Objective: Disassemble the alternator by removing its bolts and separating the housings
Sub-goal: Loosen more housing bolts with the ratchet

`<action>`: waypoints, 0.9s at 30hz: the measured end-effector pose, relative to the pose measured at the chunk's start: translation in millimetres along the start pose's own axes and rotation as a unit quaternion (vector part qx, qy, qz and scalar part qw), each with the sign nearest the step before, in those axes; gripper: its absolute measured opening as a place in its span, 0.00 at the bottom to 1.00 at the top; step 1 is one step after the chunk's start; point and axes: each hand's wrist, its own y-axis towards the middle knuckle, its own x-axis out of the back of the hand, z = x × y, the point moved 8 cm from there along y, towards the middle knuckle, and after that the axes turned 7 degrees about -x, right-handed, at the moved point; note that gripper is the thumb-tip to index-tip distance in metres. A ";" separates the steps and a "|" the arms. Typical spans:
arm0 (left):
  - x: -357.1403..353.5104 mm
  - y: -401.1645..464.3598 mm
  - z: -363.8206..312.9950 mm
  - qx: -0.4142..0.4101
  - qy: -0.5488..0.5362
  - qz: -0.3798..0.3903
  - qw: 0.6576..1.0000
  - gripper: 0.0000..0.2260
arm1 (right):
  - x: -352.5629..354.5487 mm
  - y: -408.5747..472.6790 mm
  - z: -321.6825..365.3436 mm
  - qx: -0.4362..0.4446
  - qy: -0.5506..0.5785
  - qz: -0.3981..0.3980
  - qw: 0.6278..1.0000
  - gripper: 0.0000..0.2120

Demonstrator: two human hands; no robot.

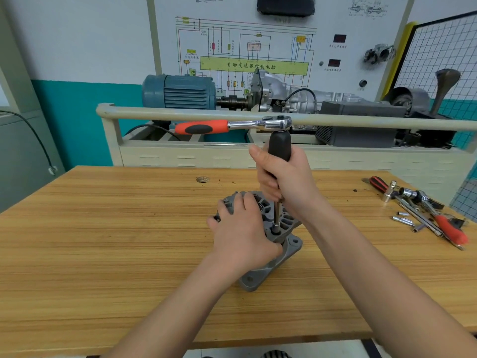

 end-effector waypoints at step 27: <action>6.9 1.7 -4.6 0.021 0.014 -0.057 0.998 0.39 | 19.0 -14.7 -3.5 -0.032 0.021 -0.237 0.971 0.21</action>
